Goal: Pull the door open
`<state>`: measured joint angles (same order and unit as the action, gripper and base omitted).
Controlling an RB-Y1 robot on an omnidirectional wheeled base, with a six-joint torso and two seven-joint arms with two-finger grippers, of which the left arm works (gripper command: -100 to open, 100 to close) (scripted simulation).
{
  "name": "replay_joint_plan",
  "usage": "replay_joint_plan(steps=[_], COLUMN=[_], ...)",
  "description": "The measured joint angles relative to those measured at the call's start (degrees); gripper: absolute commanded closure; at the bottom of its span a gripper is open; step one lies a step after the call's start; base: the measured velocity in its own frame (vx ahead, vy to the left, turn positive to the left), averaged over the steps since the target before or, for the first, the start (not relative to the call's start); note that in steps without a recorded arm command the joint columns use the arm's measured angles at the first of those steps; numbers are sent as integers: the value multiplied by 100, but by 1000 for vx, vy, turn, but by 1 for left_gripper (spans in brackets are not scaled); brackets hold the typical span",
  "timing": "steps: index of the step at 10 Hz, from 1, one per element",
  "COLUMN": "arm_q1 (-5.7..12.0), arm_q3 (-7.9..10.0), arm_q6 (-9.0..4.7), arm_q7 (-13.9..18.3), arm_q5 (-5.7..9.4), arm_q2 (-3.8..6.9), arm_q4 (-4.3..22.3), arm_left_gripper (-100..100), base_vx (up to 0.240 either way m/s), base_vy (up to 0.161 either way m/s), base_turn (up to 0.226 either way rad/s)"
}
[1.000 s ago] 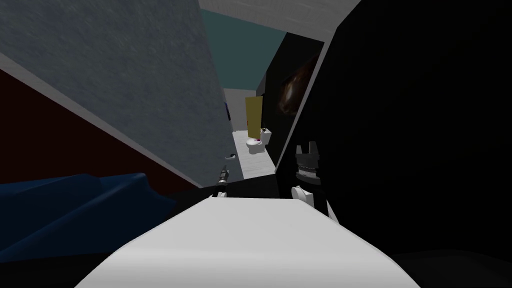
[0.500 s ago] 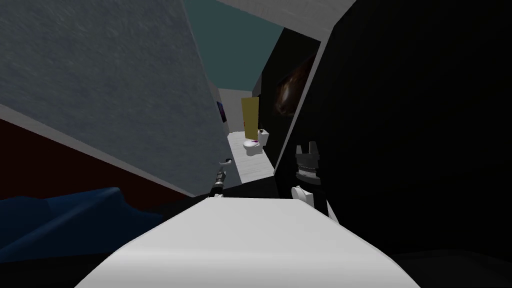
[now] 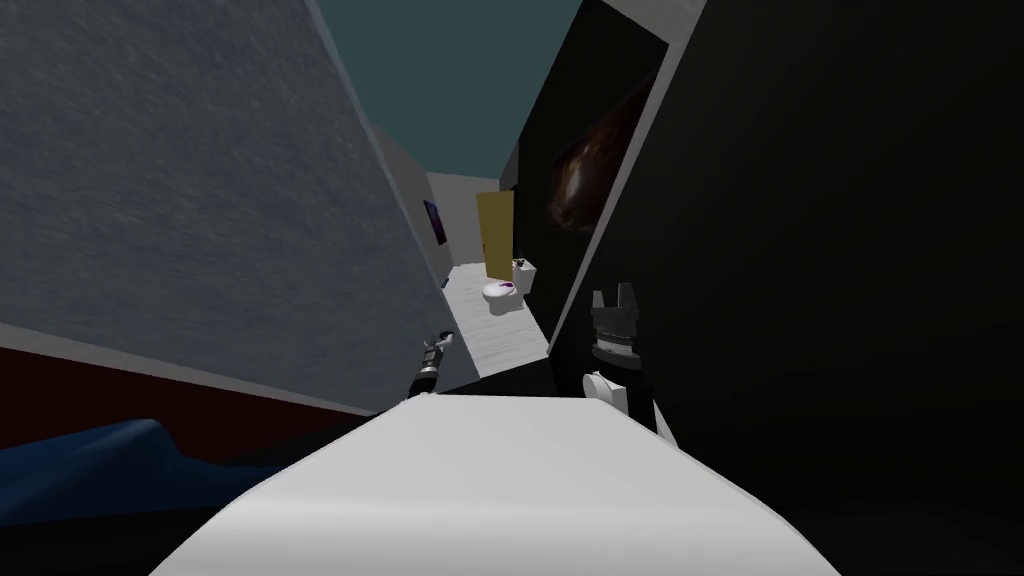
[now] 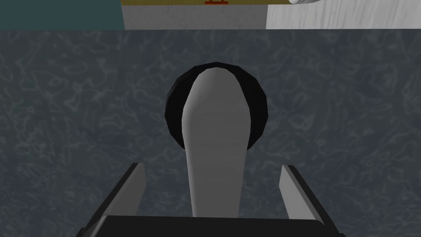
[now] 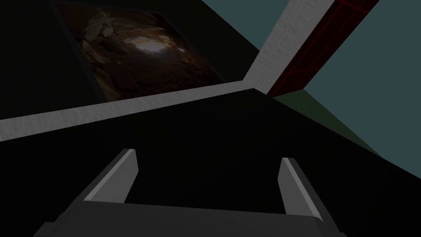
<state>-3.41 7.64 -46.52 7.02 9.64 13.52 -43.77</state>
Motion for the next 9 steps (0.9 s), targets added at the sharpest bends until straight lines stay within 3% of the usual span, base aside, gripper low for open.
replay_joint_plan(steps=[1, 6, 9], arm_q1=[7, -4, -14], arm_q3=[2, -10, -59], arm_q6=[-20, 13, -45], arm_q7=[9, -4, 90], arm_q5=[1, -5, -25], arm_q2=[4, -9, 73], arm_q4=[18, 9, 7], arm_left_gripper=[100, 100, 100], base_vx=[-13, -17, -166], base_vy=[3, 0, 25], base_turn=[0, -3, -122])
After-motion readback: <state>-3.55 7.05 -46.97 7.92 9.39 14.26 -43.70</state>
